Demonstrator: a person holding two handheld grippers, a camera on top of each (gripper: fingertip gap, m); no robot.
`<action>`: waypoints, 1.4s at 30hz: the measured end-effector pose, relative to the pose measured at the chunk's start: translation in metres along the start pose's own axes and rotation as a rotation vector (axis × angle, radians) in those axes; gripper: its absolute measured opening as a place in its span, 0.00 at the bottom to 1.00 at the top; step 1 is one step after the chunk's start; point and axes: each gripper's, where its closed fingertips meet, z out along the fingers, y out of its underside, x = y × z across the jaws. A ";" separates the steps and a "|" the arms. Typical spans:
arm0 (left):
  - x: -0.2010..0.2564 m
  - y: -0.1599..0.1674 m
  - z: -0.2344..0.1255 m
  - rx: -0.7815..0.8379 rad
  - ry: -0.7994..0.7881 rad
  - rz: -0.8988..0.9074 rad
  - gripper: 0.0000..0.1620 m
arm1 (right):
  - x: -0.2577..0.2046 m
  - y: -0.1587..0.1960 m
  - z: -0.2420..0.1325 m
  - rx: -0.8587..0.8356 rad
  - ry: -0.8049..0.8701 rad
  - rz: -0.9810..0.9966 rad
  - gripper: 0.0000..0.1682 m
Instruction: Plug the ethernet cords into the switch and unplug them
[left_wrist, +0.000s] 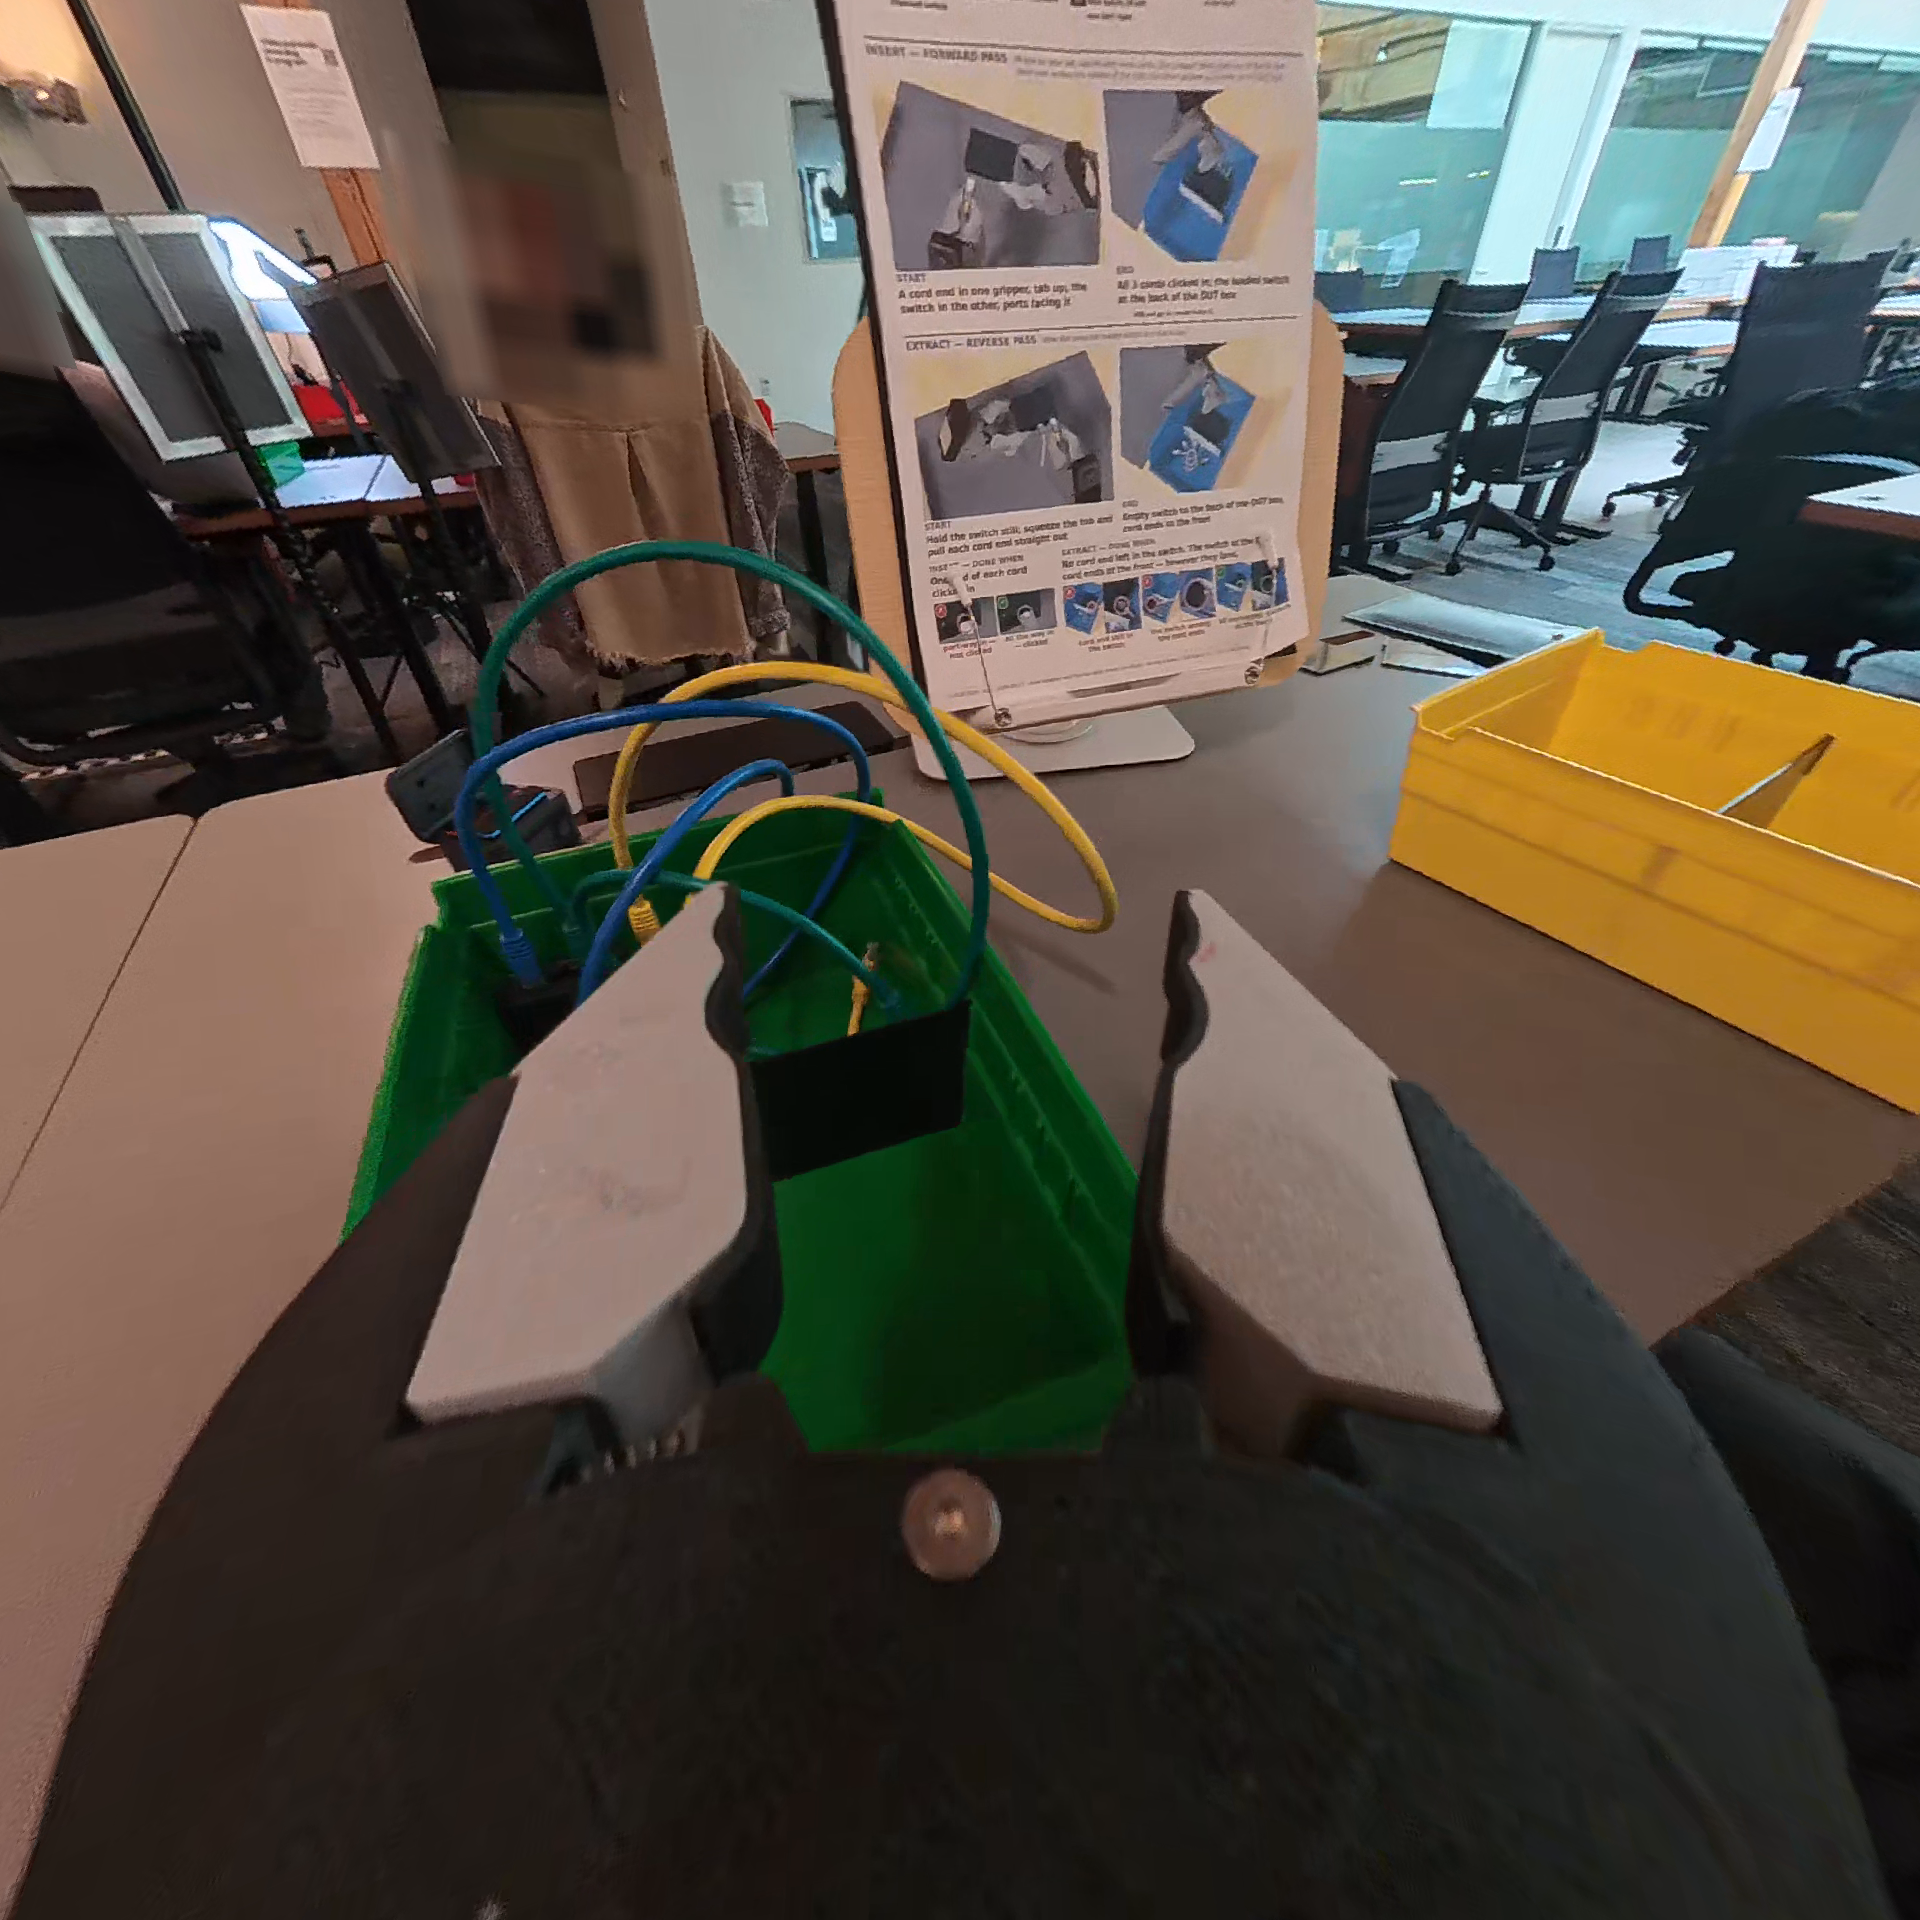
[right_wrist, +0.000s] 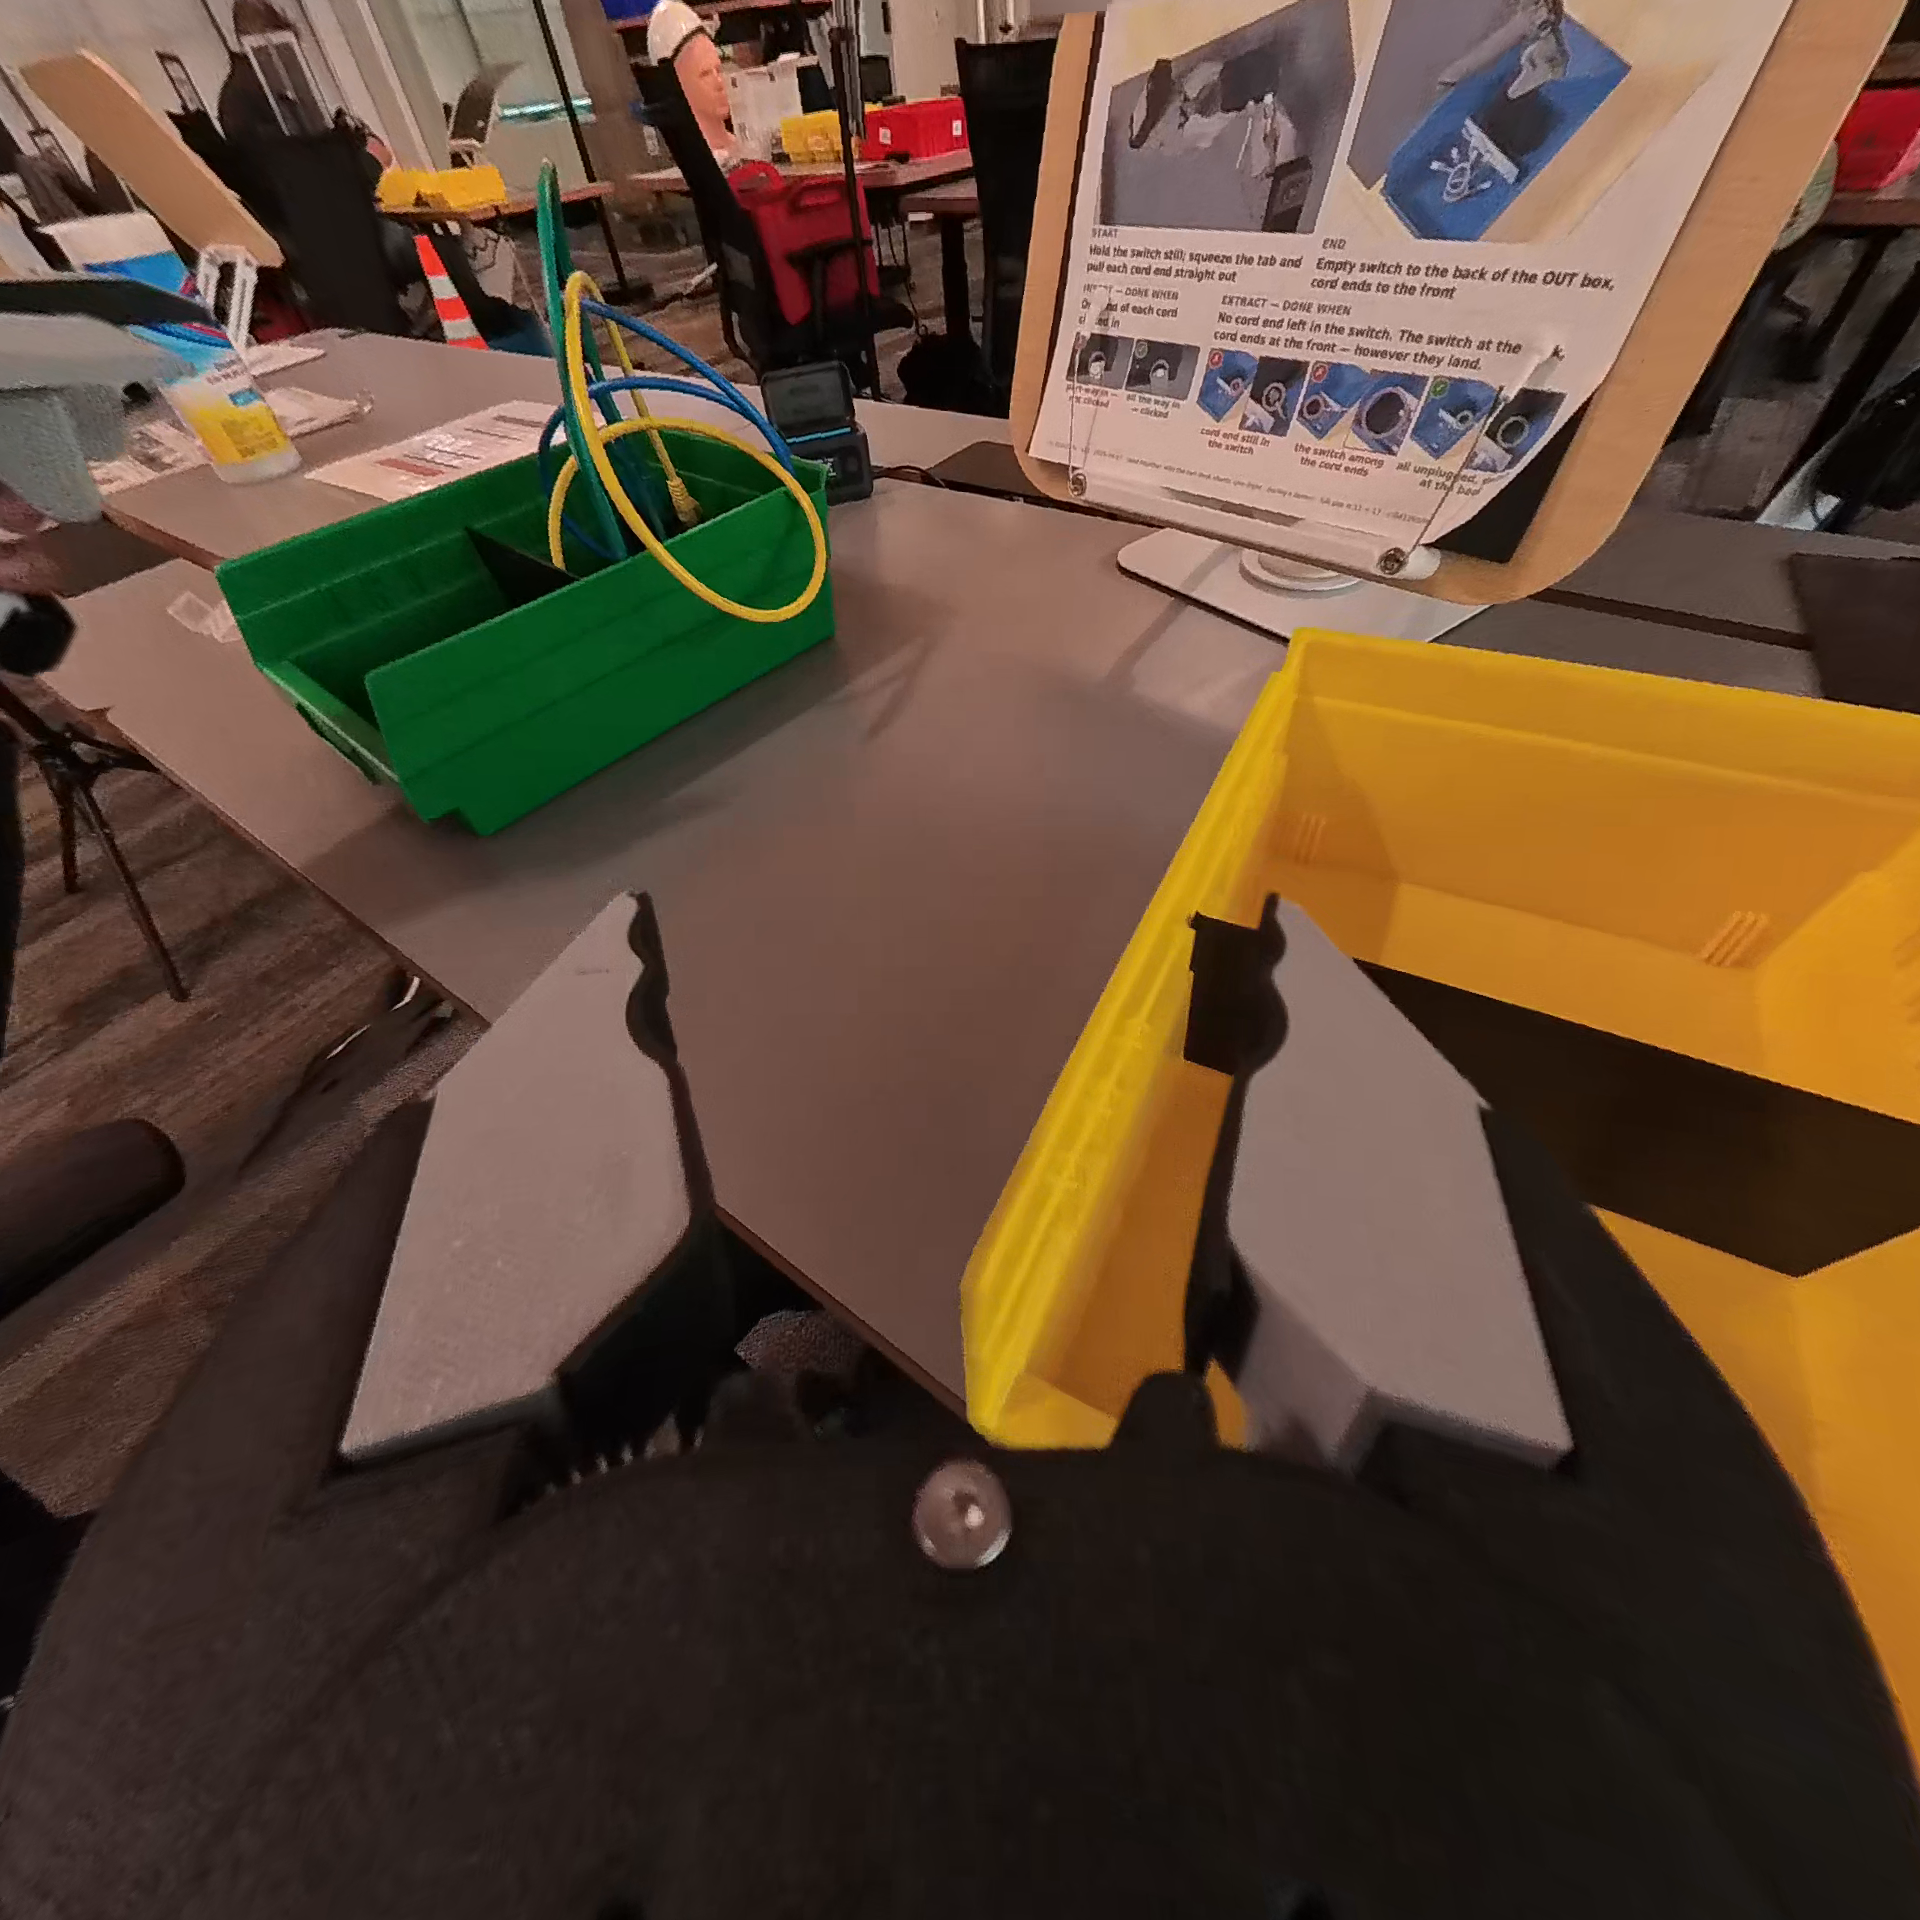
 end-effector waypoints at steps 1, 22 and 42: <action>0.004 0.000 0.006 -0.005 0.007 0.010 0.48 | 0.002 -0.001 -0.001 0.005 0.006 0.001 0.65; 0.091 0.007 0.013 -0.067 0.094 0.207 0.49 | 0.010 -0.026 -0.012 0.084 -0.031 -0.020 0.64; 0.053 0.007 -0.057 -0.071 -0.069 0.144 0.51 | -0.027 -0.042 0.039 0.087 -0.197 -0.041 0.59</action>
